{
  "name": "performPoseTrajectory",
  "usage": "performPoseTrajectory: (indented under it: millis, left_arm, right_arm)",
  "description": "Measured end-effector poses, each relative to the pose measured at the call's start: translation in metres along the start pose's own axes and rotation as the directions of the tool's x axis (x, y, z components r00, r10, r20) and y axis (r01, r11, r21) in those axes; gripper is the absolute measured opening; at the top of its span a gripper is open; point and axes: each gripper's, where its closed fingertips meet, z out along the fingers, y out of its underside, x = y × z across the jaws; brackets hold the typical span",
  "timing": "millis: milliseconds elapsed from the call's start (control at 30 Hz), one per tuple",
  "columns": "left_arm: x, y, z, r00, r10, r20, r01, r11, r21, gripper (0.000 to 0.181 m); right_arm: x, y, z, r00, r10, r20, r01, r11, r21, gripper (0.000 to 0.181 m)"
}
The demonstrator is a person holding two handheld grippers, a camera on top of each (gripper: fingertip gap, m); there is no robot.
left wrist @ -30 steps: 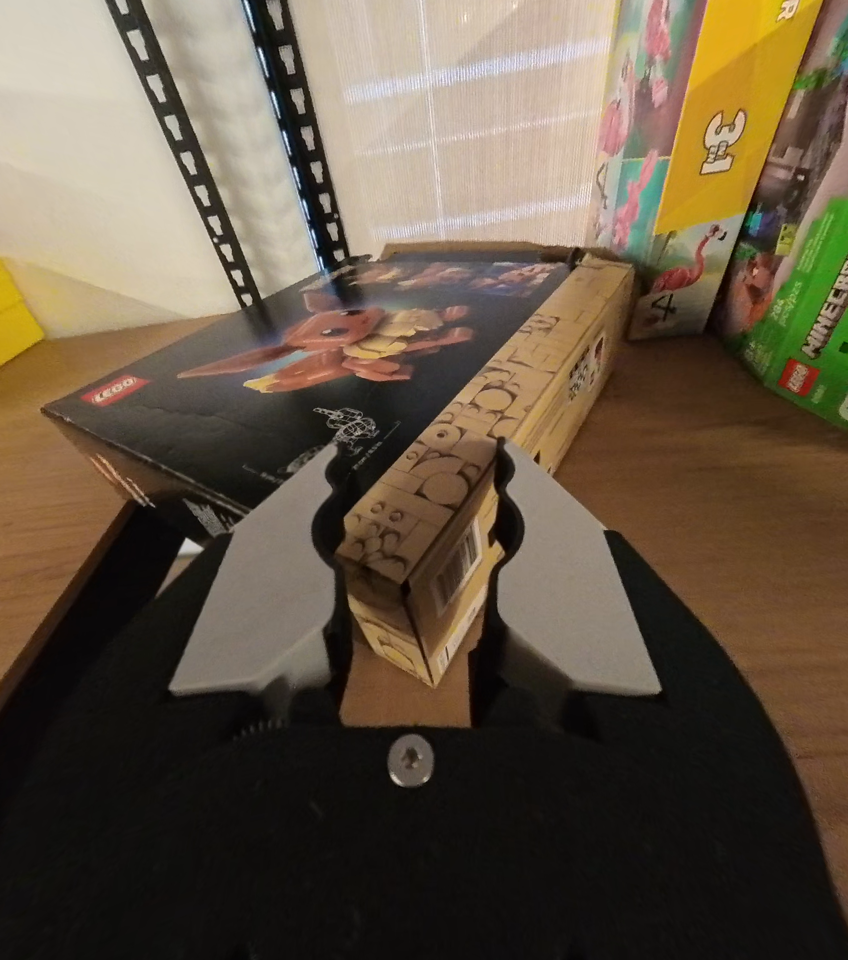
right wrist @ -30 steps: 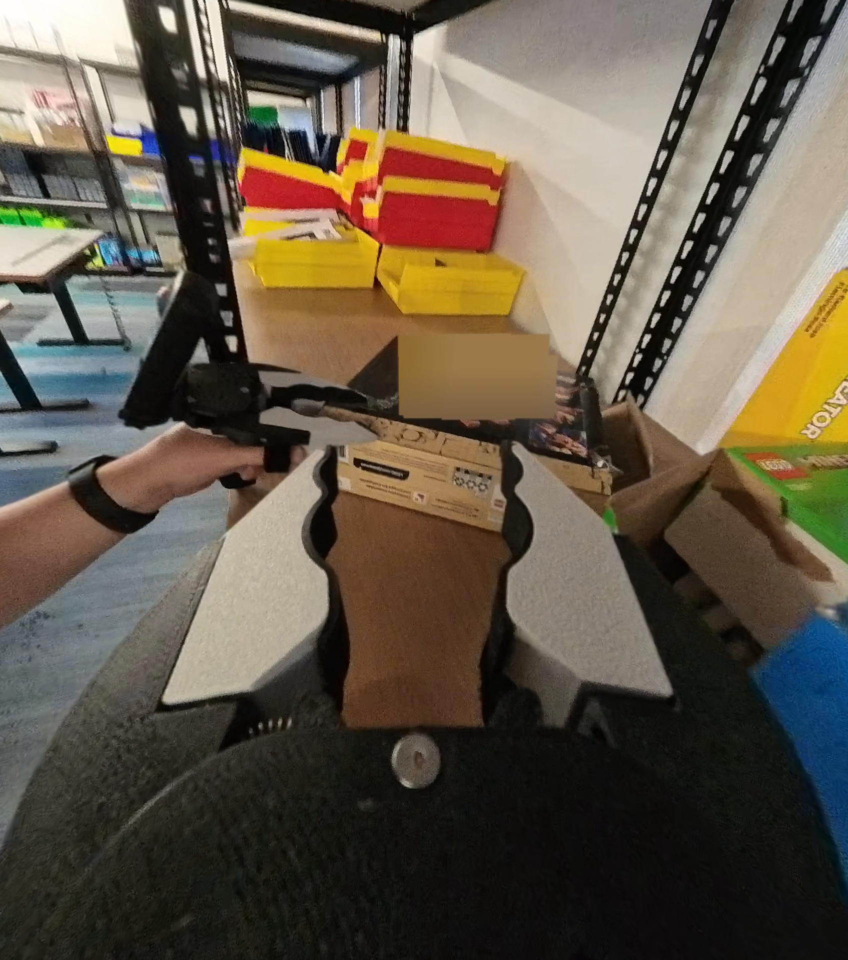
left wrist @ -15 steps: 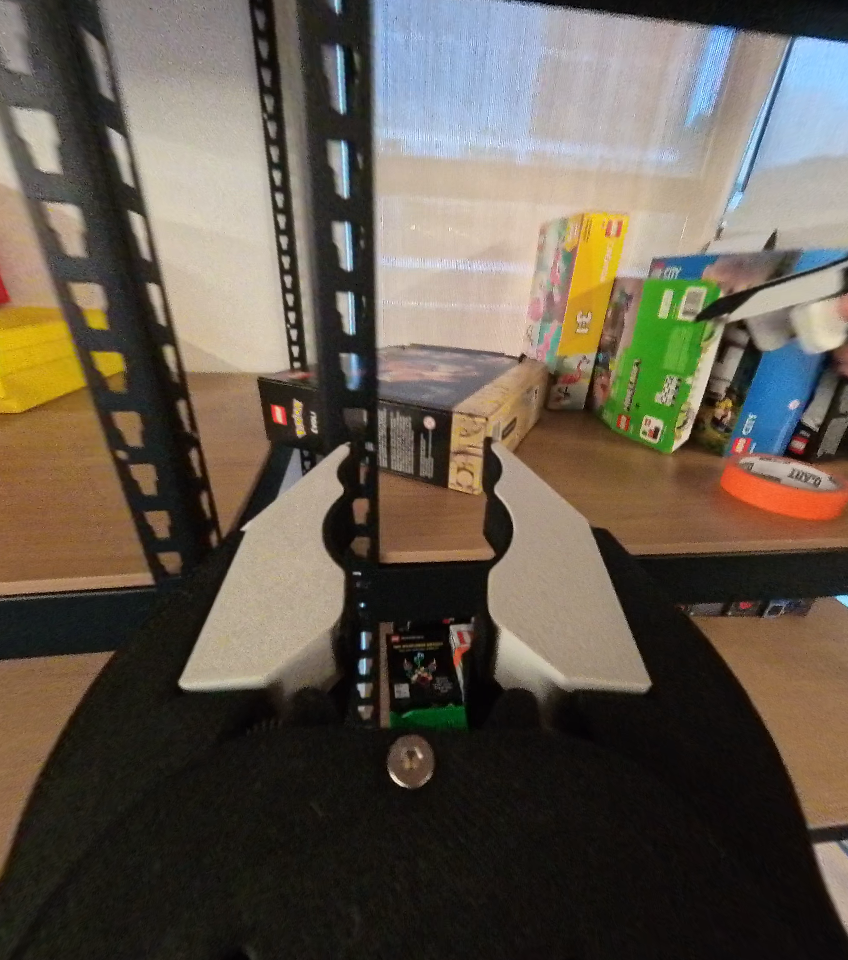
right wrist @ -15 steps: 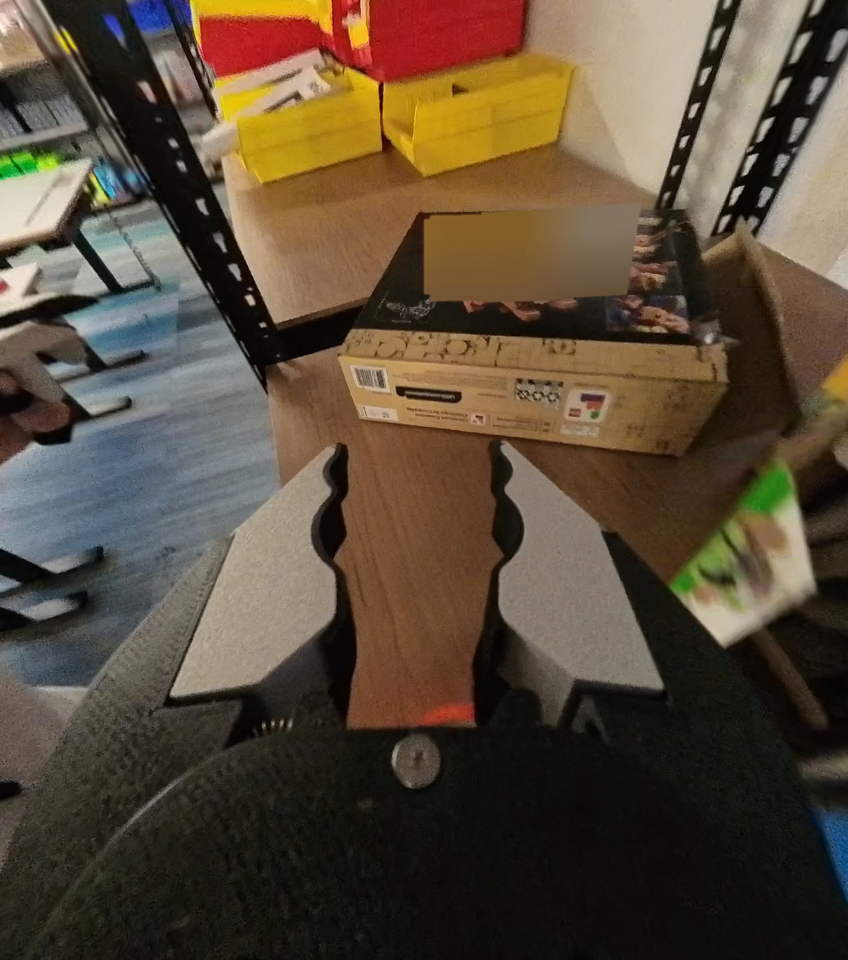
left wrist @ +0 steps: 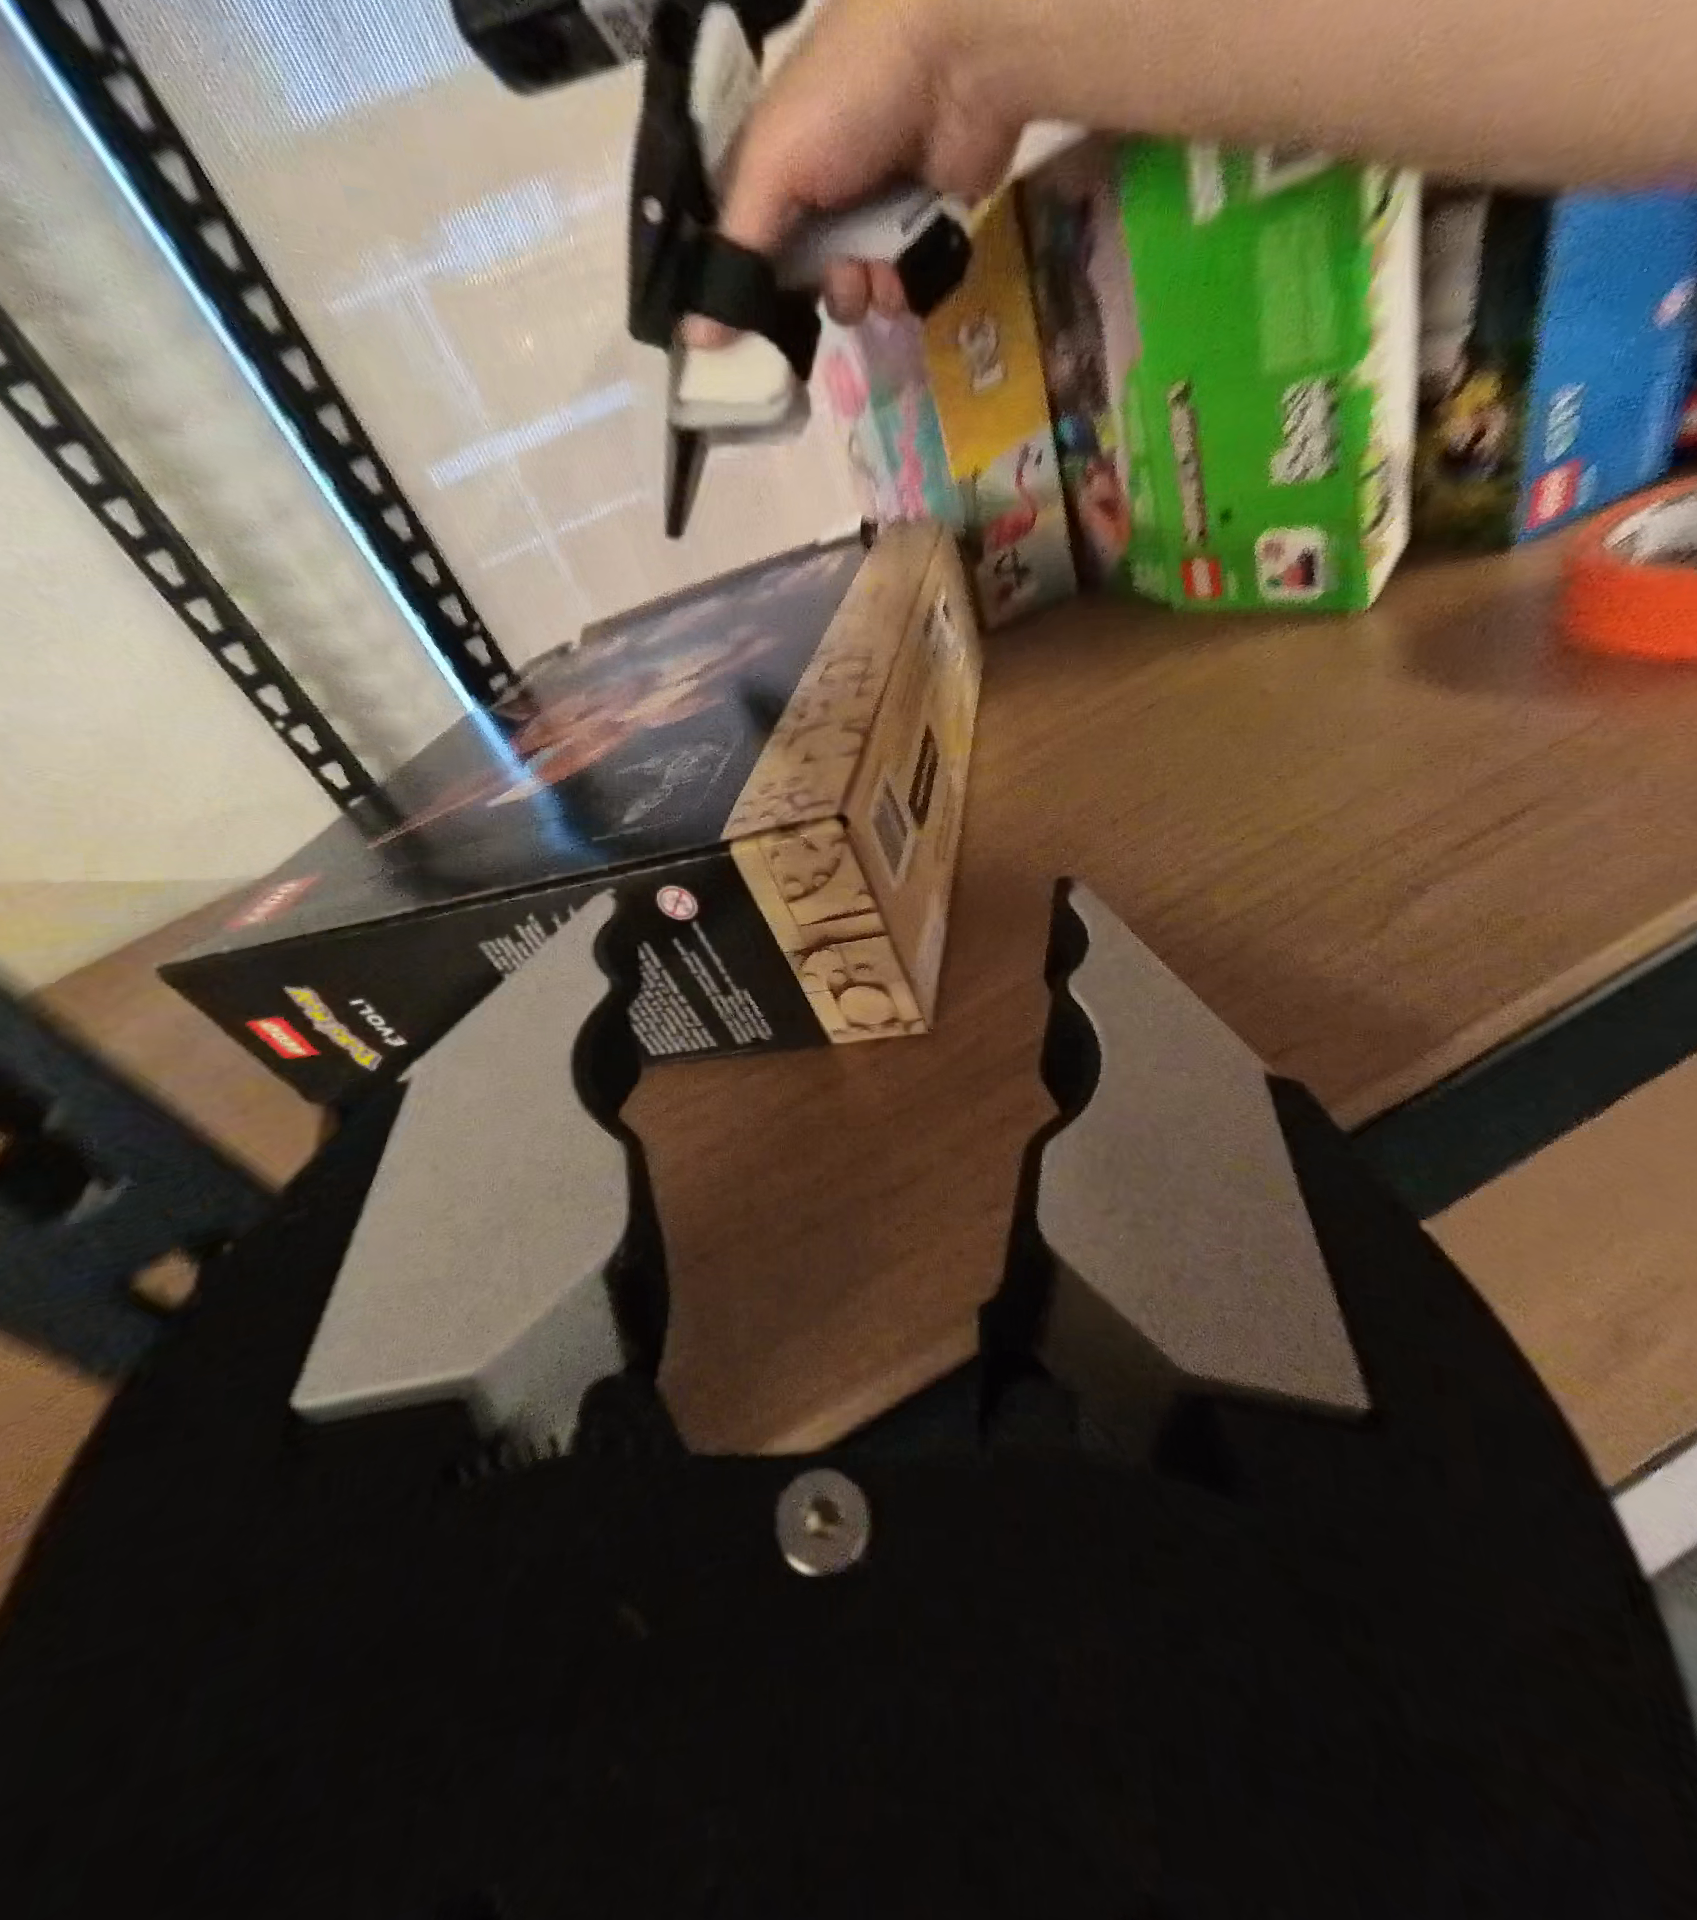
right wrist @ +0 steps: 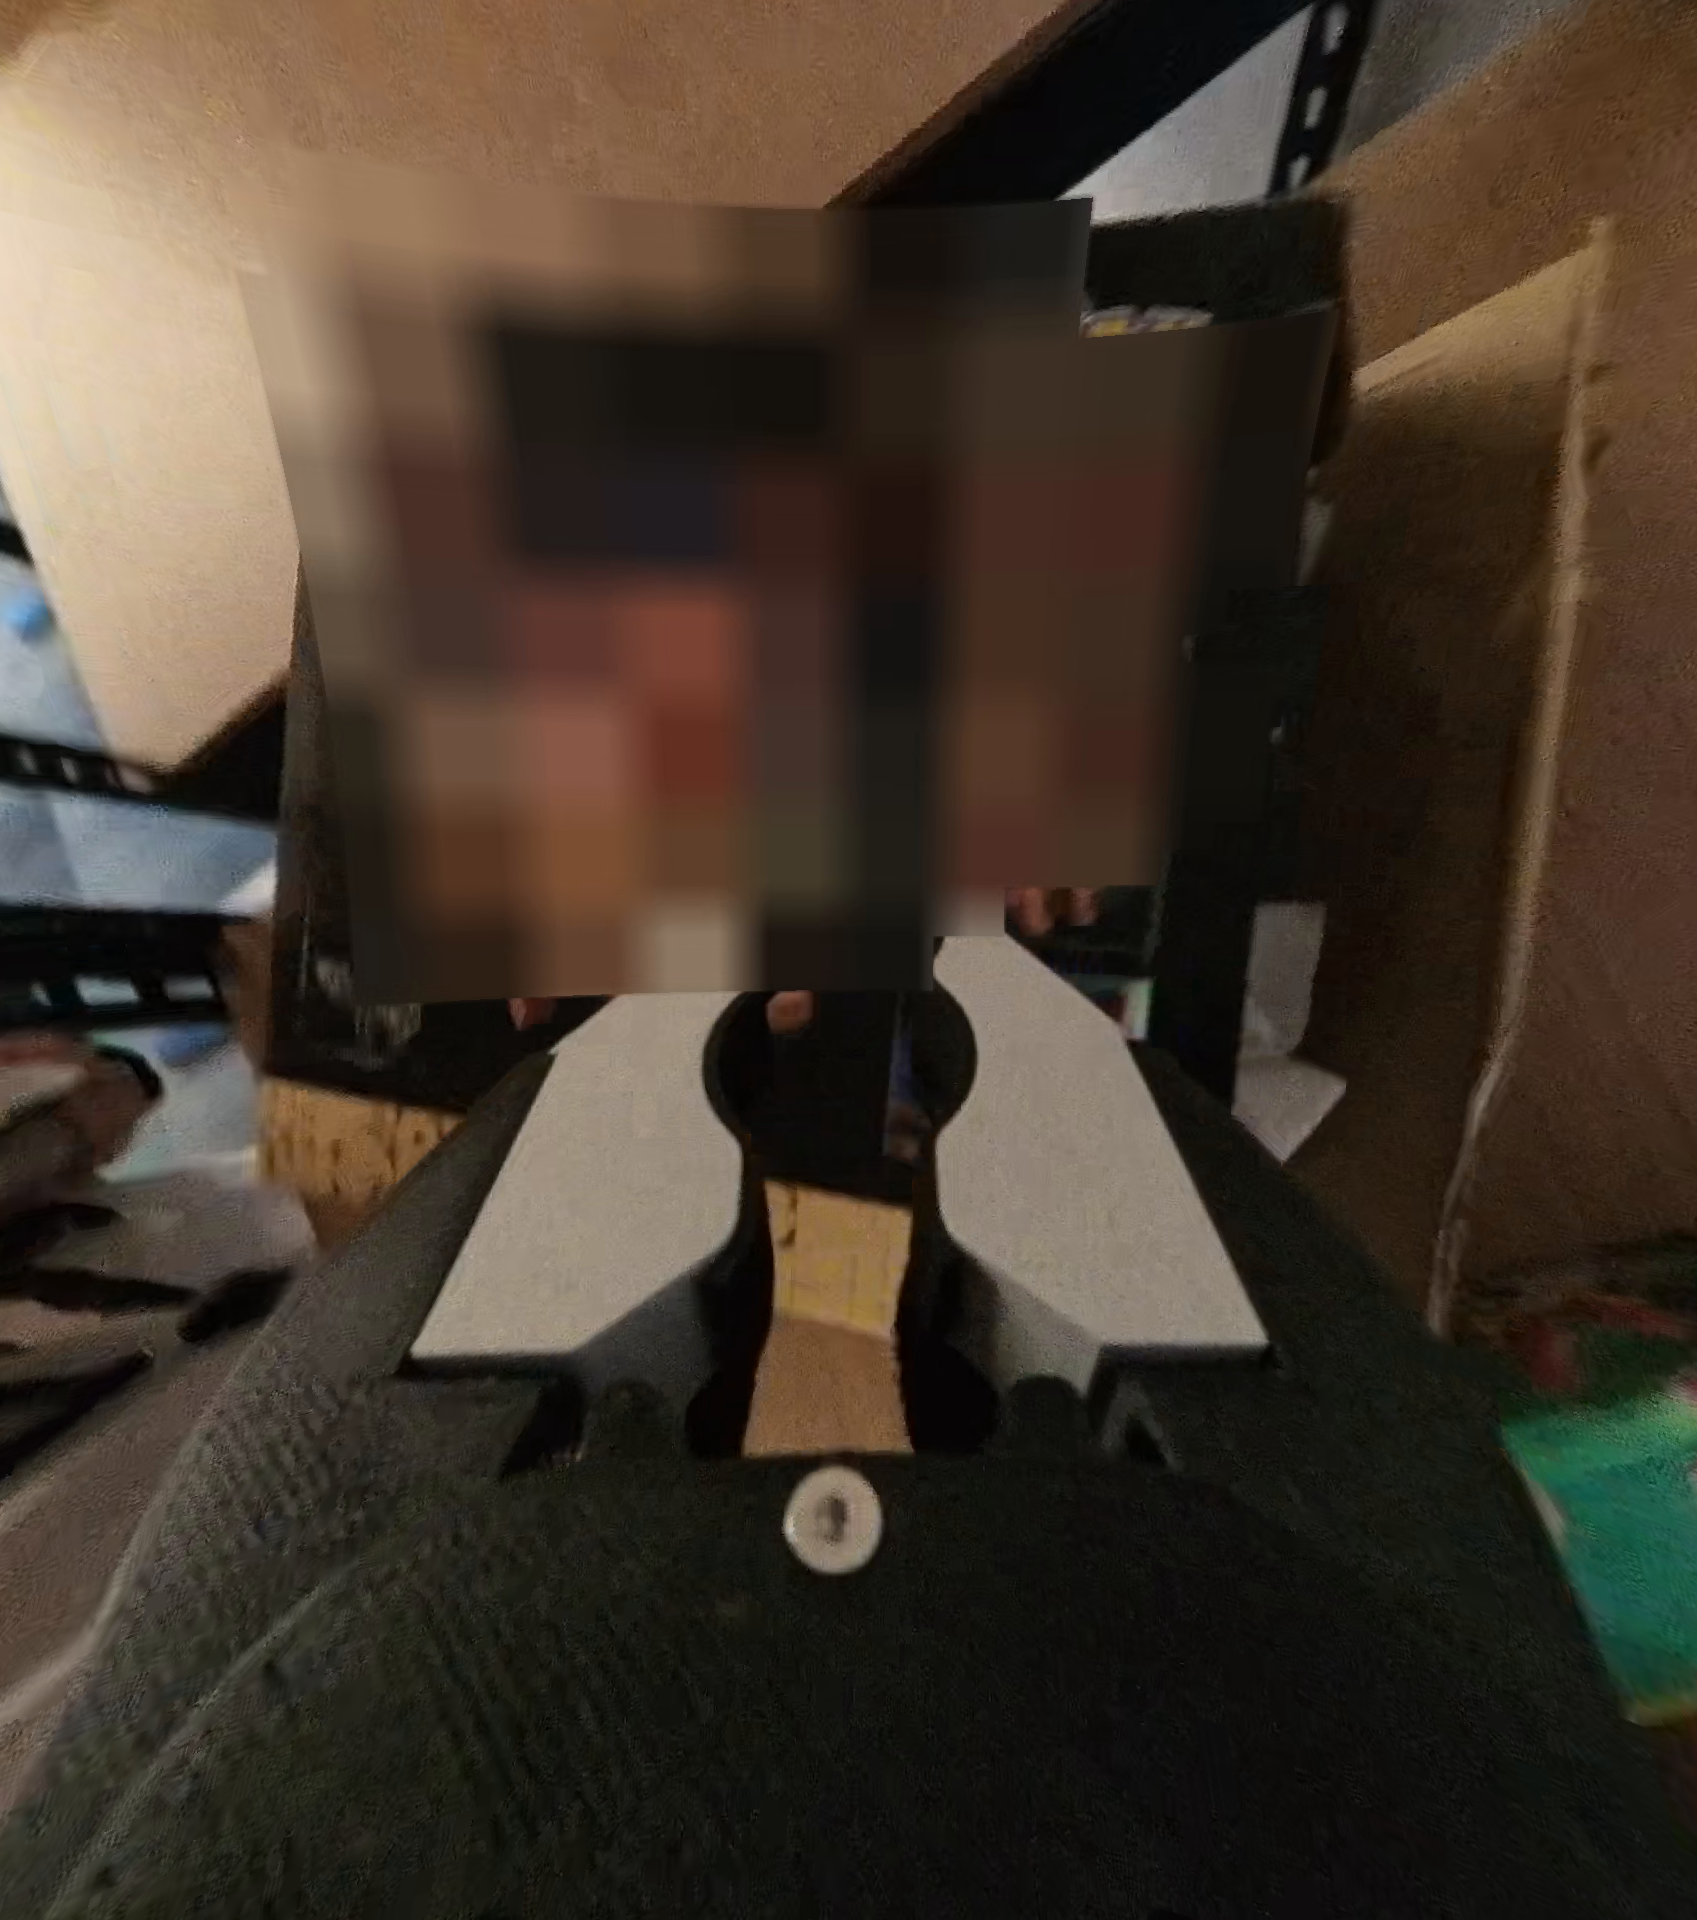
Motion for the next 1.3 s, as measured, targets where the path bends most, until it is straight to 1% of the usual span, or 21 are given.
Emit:
performPoseTrajectory:
  millis: [33, 100, 133, 200, 267, 300, 367, 467, 533, 567, 600, 667, 700, 733, 800, 900, 1033, 1167, 1300]
  left_arm:
    - [-0.002, 0.002, 0.009, 1.0, 0.025, 0.011, -0.024, 0.999, -0.03, 0.076]
    - [-0.006, -0.007, 0.017, 0.997, 0.06, 0.055, -0.059, 0.998, -0.019, 0.079]
    - [-0.005, -0.016, 0.017, 0.993, 0.09, 0.07, -0.091, 0.996, 0.002, 0.075]
    - [0.001, -0.039, 0.014, 0.985, 0.135, 0.105, -0.144, 0.986, 0.084, 0.064]
    - [0.004, -0.05, 0.015, 0.98, 0.148, 0.133, -0.166, 0.976, 0.139, 0.061]
    - [0.004, -0.048, 0.02, 0.978, 0.155, 0.14, -0.173, 0.977, 0.127, 0.064]
    - [0.003, -0.035, 0.035, 0.974, 0.175, 0.143, -0.184, 0.981, 0.057, 0.072]
    - [-0.01, -0.018, 0.054, 0.966, 0.16, 0.205, -0.16, 0.987, -0.016, 0.076]
    - [-0.017, -0.007, 0.062, 0.963, 0.13, 0.237, -0.122, 0.991, -0.047, 0.077]
    - [-0.019, -0.002, 0.065, 0.962, 0.12, 0.244, -0.108, 0.992, -0.065, 0.077]
    - [-0.022, 0.002, 0.067, 0.96, 0.118, 0.254, -0.099, 0.991, -0.086, 0.078]
    - [-0.028, 0.004, 0.068, 0.953, 0.117, 0.278, -0.089, 0.99, -0.109, 0.077]
    - [-0.029, 0.006, 0.069, 0.953, 0.112, 0.281, -0.08, 0.989, -0.125, 0.077]
    - [-0.03, 0.01, 0.071, 0.957, 0.107, 0.271, -0.069, 0.987, -0.147, 0.078]
    - [-0.028, 0.014, 0.074, 0.965, 0.092, 0.244, -0.049, 0.983, -0.176, 0.078]
    - [-0.025, 0.019, 0.076, 0.978, 0.05, 0.205, -0.009, 0.981, -0.194, 0.072]
    - [-0.027, 0.021, 0.074, 0.984, 0.018, 0.179, 0.018, 0.98, -0.2, 0.075]
    - [-0.027, 0.02, 0.071, 0.984, 0.017, 0.179, 0.018, 0.981, -0.193, 0.074]
    - [-0.028, 0.018, 0.075, 0.984, 0.023, 0.178, 0.012, 0.981, -0.194, 0.076]
  right_arm:
    - [0.01, -0.009, 0.003, 0.999, 0.054, 0.009, -0.054, 0.998, 0.02, 0.026]
    - [0.035, -0.016, 0.007, 0.993, 0.115, -0.012, -0.115, 0.993, 0.015, 0.031]
    - [0.047, -0.015, 0.01, 0.991, 0.129, -0.025, -0.129, 0.992, -0.005, 0.033]
    - [0.062, -0.007, 0.018, 0.988, 0.155, -0.013, -0.156, 0.985, -0.073, 0.038]
    - [0.072, -0.004, 0.023, 0.982, 0.187, -0.011, -0.187, 0.976, -0.111, 0.043]
    - [0.072, -0.003, 0.024, 0.98, 0.198, 0.008, -0.195, 0.972, -0.13, 0.045]
    - [0.075, -0.001, 0.023, 0.978, 0.207, 0.027, -0.2, 0.965, -0.172, 0.04]
    - [0.078, -0.001, 0.027, 0.957, 0.284, 0.064, -0.264, 0.939, -0.22, 0.038]
    - [0.071, 0.0, 0.032, 0.928, 0.352, 0.121, -0.307, 0.908, -0.284, 0.038]
    - [0.065, 0.002, 0.035, 0.916, 0.364, 0.166, -0.299, 0.898, -0.322, 0.033]
    - [0.064, 0.006, 0.038, 0.914, 0.364, 0.178, -0.286, 0.891, -0.354, 0.032]
    - [0.064, 0.006, 0.041, 0.901, 0.38, 0.208, -0.289, 0.885, -0.364, 0.029]
    - [0.061, 0.004, 0.04, 0.88, 0.406, 0.248, -0.304, 0.88, -0.364, 0.023]
    - [0.058, 0.002, 0.038, 0.857, 0.432, 0.282, -0.32, 0.873, -0.367, 0.018]
    - [0.056, 0.0, 0.034, 0.84, 0.44, 0.316, -0.319, 0.873, -0.369, 0.012]
    - [0.053, -0.001, 0.03, 0.851, 0.418, 0.317, -0.292, 0.88, -0.374, 0.01]
    - [0.044, -0.005, 0.019, 0.872, 0.395, 0.29, -0.268, 0.88, -0.393, 0.01]
    - [0.02, -0.02, -0.004, 0.892, 0.321, 0.319, -0.194, 0.908, -0.372, 0.007]
    - [-0.002, -0.032, -0.033, 0.939, 0.232, 0.256, -0.131, 0.925, -0.357, 0.006]
